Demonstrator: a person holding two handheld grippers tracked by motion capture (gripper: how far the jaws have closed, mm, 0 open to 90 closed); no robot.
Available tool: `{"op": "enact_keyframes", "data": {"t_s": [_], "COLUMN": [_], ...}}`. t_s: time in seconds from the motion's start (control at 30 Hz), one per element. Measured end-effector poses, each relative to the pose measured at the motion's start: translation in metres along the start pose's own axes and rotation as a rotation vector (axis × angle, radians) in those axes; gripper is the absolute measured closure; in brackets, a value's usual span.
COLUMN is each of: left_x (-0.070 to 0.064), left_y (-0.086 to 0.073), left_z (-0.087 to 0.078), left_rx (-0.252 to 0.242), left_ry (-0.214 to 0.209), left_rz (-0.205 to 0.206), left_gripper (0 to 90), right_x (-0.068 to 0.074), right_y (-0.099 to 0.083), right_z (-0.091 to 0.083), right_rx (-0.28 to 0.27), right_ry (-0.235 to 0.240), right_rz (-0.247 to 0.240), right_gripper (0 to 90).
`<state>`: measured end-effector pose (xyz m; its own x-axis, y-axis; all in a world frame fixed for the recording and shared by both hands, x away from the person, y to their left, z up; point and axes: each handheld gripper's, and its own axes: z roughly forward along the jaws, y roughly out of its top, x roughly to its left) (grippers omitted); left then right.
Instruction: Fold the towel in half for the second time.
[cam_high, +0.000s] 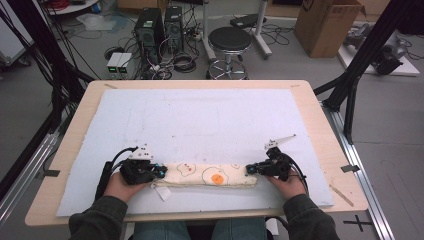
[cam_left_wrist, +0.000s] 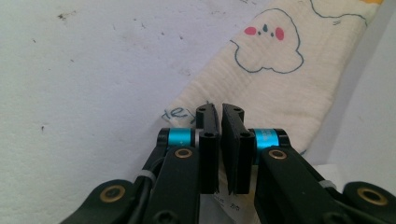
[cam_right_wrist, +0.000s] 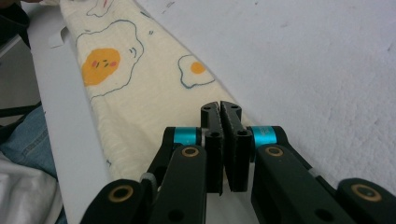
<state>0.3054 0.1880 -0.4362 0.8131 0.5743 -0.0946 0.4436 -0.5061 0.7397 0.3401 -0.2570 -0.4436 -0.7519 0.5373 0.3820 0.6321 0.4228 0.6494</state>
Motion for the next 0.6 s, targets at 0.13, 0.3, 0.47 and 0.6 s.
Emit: {"op": "enact_keyframes", "data": {"t_s": [0.13,0.3,0.47,0.6], "left_x": [-0.001,0.003,0.013,0.021], "left_y": [0.002,0.014,0.021,0.020], "left_z": [-0.003,-0.014,-0.011,-0.003], "left_rx": [-0.007,-0.079,-0.077,-0.034], "left_ry": [-0.007,-0.003,0.016,0.018], "left_rz": [0.004,-0.023,-0.062,-0.083], "left_gripper": [79.7,70.8,63.1,62.1], "right_x": [0.002,0.004,-0.002,-0.007], "right_y": [0.001,0.009,0.015,0.014], "right_z": [-0.001,-0.013,-0.017,-0.012], "right_rx": [-0.012,-0.070,-0.059,-0.035], "right_ry": [0.005,0.002,-0.035,-0.043], "right_rz": [-0.006,-0.014,0.018,0.029], "right_gripper": [83.7,75.9,68.4,65.2]}}
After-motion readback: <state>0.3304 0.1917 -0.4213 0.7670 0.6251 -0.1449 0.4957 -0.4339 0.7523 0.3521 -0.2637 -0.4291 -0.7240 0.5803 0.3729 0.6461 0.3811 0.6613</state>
